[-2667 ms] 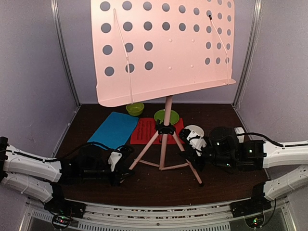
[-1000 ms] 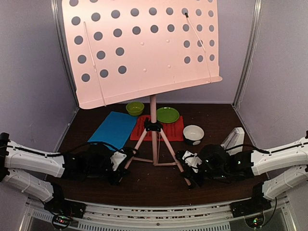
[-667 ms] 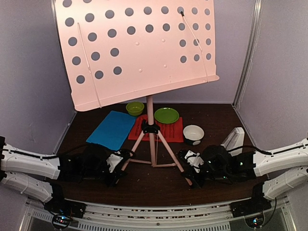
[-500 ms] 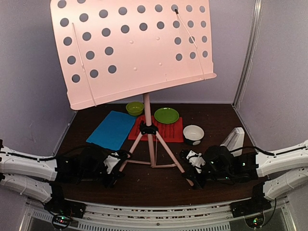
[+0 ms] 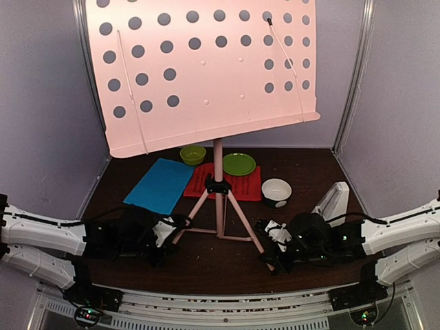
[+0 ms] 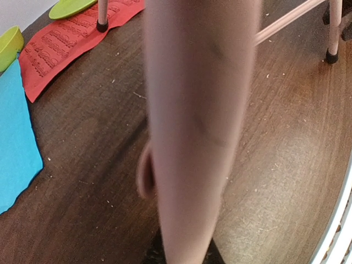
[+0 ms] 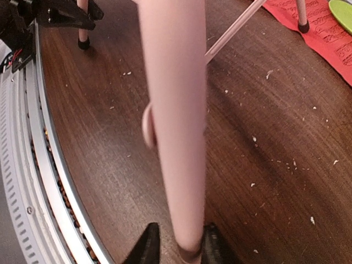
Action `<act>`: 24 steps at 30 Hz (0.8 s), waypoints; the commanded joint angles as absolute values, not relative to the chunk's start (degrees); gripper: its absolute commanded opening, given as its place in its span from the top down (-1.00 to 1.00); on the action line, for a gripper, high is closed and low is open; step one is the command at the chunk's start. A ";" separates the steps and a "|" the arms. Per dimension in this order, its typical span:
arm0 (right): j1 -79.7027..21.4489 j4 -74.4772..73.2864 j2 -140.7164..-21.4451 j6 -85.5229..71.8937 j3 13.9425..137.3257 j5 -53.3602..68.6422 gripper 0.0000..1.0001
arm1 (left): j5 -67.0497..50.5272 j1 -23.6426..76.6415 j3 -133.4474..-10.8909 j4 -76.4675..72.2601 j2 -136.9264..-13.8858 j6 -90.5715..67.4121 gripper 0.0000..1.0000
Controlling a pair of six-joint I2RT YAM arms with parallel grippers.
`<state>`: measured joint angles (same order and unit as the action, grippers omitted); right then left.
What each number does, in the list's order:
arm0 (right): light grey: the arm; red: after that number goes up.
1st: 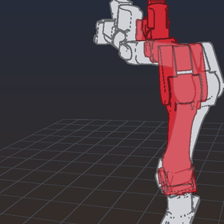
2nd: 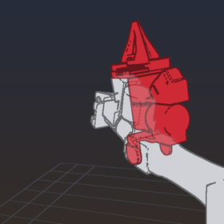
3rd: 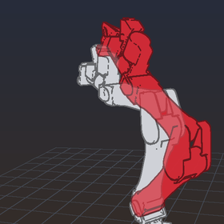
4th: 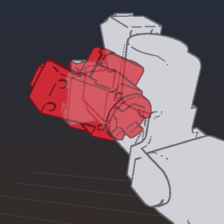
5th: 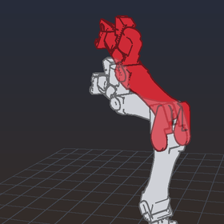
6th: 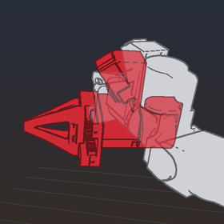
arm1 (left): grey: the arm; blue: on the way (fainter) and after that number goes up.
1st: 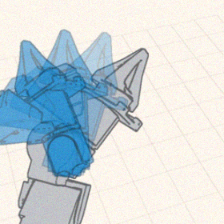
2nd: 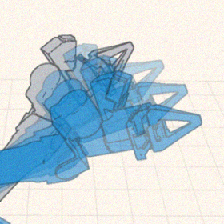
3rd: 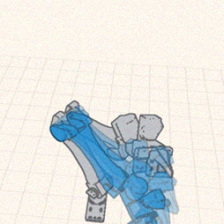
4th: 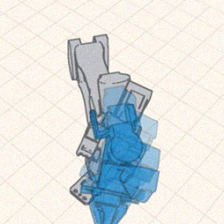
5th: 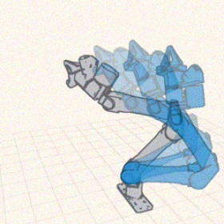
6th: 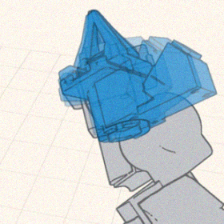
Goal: Set up the instrument practice props
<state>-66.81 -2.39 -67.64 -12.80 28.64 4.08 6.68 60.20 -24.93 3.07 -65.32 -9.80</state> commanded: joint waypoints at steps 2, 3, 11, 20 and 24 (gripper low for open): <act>-66.76 -7.14 -65.66 -12.72 29.95 7.17 0.06 | 8.21 58.89 -26.14 1.98 -65.46 -11.99 0.41; -66.73 -7.64 -64.67 -12.36 30.73 7.50 -0.07 | 7.90 58.91 -26.18 2.26 -64.71 -11.96 0.24; -64.56 -10.73 -59.55 -10.20 41.43 5.96 -0.49 | 9.60 55.55 -24.57 6.65 -47.85 -18.52 -0.32; -59.08 -5.70 -67.25 -12.04 52.11 12.58 -0.37 | -0.72 37.41 -34.65 11.47 -55.39 -30.32 -0.27; -56.57 -3.03 -70.71 -12.97 54.76 15.56 -0.30 | -7.97 33.13 -38.98 5.92 -64.36 -38.08 -0.24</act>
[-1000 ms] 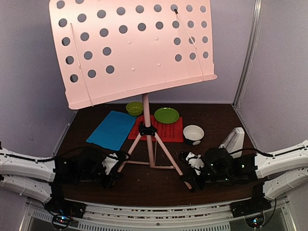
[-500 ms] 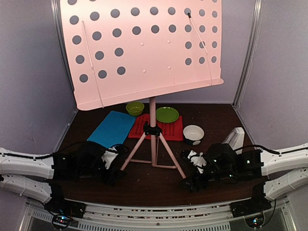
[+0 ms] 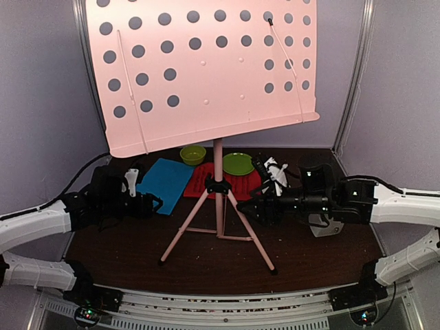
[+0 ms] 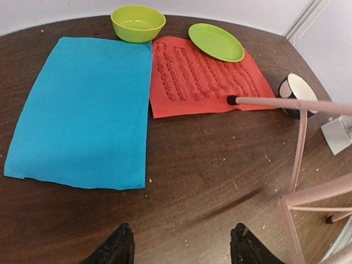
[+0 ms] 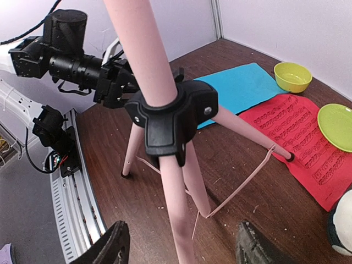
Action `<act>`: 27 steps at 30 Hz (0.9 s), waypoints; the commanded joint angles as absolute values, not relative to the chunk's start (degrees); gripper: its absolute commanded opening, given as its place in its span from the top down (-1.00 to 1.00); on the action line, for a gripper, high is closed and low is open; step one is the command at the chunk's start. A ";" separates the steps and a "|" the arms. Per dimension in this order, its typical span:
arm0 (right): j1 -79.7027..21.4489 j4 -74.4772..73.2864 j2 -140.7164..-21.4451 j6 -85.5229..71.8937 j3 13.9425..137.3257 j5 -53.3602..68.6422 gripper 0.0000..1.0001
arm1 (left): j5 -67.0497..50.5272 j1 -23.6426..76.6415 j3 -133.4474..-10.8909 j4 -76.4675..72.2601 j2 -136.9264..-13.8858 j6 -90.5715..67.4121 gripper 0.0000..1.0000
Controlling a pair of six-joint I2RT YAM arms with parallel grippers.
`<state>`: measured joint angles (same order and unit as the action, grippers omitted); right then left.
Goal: Set up the instrument practice props
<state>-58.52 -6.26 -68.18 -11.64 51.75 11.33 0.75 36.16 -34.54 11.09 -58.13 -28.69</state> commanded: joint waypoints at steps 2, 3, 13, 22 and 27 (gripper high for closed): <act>-55.62 -2.86 -72.12 -13.11 55.97 17.25 -0.27 | -9.98 32.48 -41.12 3.30 -68.54 -42.16 -0.25; -55.25 -2.68 -72.62 -13.09 56.50 17.63 -0.25 | -11.11 32.39 -42.12 1.67 -70.71 -44.08 -0.27; -54.68 -3.14 -77.17 -12.08 59.53 21.29 -0.14 | -18.13 31.61 -47.46 -11.93 -89.36 -63.74 -0.32; -54.52 -5.94 -77.67 -8.14 60.64 21.10 -0.04 | -14.67 30.78 -46.02 -24.10 -98.41 -74.20 -0.48; -54.24 -6.46 -79.06 -8.46 62.02 22.50 0.06 | -17.18 29.08 -47.20 -31.67 -106.29 -79.29 -0.47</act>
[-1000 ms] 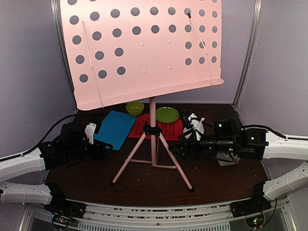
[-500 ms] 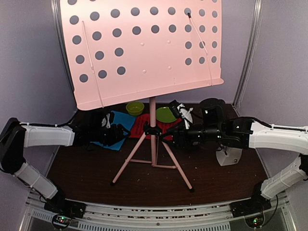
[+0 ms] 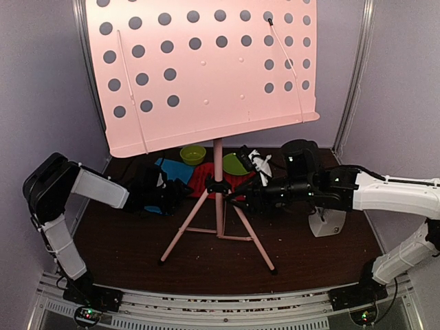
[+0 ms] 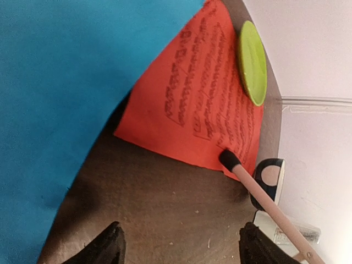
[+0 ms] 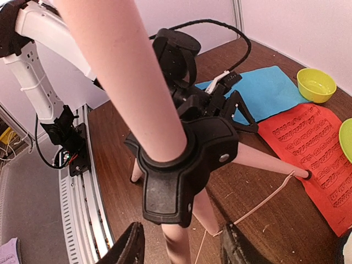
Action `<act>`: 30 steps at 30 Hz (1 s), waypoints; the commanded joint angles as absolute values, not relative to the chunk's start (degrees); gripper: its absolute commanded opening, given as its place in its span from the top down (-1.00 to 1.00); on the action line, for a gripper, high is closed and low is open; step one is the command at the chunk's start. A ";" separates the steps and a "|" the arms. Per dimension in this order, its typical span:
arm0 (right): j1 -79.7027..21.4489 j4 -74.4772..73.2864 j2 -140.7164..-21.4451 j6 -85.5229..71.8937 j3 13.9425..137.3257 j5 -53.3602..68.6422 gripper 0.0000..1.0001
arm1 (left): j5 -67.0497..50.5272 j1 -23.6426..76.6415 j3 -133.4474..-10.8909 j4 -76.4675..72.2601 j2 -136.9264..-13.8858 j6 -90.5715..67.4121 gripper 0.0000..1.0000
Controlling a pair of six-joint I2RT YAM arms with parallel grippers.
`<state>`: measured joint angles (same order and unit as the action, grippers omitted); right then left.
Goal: Set up the instrument practice props
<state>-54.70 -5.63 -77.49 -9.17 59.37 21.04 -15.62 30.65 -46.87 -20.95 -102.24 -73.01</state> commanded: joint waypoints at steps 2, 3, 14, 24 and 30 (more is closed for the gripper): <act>-54.23 -6.74 -80.07 -9.18 63.22 22.46 0.08 | -17.25 28.28 -45.93 -34.81 -107.62 -81.45 -0.47; -54.27 -7.14 -80.49 -9.30 63.68 22.40 0.08 | -16.78 28.00 -45.85 -34.77 -107.66 -81.48 -0.48; -54.63 -7.24 -80.23 -11.61 62.97 22.03 0.10 | -11.91 26.64 -51.48 -27.03 -110.35 -80.14 -0.46; -55.26 -6.96 -78.63 -12.11 59.05 21.56 0.23 | -13.80 26.50 -58.15 -25.82 -115.21 -78.08 -0.38; -55.33 -6.98 -78.89 -11.34 58.07 21.80 0.43 | -18.66 26.49 -60.76 -31.83 -118.20 -77.44 -0.26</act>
<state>-55.00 -7.05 -80.20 -11.88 59.05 21.65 -15.31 26.94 -58.87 -26.24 -116.68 -78.83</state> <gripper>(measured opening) 0.310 0.647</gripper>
